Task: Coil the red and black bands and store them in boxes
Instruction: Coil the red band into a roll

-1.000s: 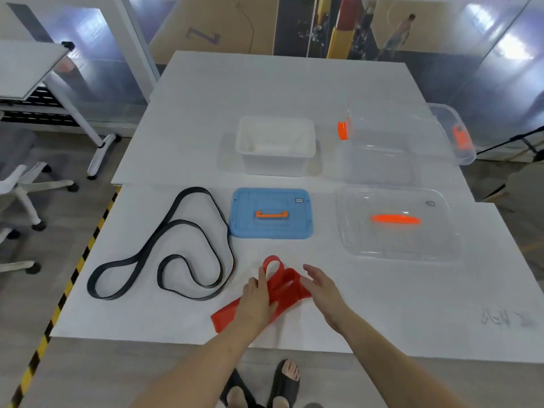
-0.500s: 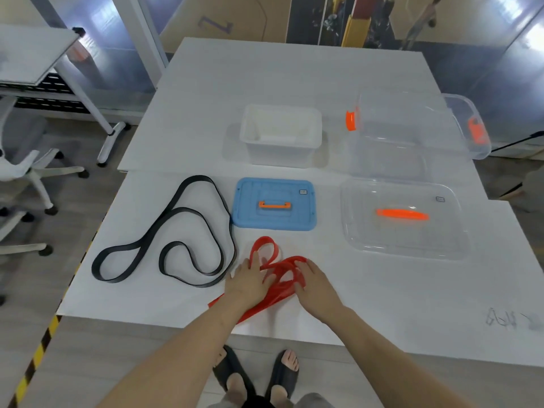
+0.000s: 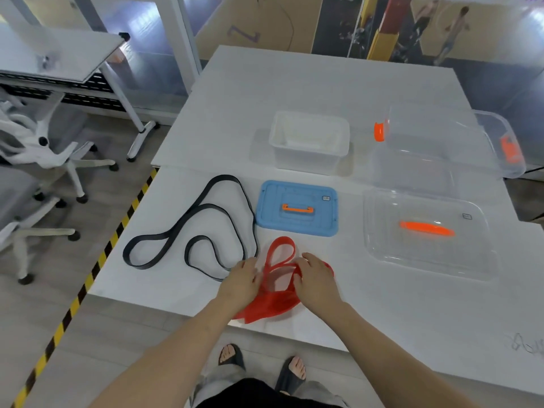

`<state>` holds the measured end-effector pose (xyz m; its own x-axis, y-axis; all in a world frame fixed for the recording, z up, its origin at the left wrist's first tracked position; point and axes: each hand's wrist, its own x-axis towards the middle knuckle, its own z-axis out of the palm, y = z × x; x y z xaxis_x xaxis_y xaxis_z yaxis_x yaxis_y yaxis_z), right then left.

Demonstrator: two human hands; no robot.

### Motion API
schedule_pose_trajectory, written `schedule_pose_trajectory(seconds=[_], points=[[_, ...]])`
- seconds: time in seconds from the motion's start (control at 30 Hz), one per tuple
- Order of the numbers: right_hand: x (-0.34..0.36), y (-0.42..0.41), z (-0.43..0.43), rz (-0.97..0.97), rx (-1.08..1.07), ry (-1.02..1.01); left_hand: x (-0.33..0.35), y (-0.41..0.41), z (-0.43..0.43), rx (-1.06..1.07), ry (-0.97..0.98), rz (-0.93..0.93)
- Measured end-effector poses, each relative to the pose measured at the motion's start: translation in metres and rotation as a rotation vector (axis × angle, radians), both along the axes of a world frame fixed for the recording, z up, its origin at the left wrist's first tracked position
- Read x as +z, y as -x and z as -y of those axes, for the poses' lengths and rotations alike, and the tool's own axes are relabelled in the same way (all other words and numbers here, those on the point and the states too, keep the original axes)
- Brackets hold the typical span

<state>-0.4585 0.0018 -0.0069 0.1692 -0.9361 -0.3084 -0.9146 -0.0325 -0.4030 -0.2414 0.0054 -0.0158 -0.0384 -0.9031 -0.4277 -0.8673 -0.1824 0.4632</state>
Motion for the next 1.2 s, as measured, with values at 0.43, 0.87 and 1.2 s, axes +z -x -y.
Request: schedule_pose_trajectory(seconds=[0.43,0.87,1.2], points=[[-0.025,-0.139,0.040,-0.144,0.415,-0.075,-0.030,-0.146,0.012,-0.318,0.012,0.254],[-0.044,-0.181,0.060,-0.407,0.486,-0.055,-0.065,-0.170,0.036,-0.388,0.345,0.244],[0.019,-0.189,0.072,0.191,0.234,0.009,0.051,-0.209,0.082,-0.288,0.254,-0.168]])
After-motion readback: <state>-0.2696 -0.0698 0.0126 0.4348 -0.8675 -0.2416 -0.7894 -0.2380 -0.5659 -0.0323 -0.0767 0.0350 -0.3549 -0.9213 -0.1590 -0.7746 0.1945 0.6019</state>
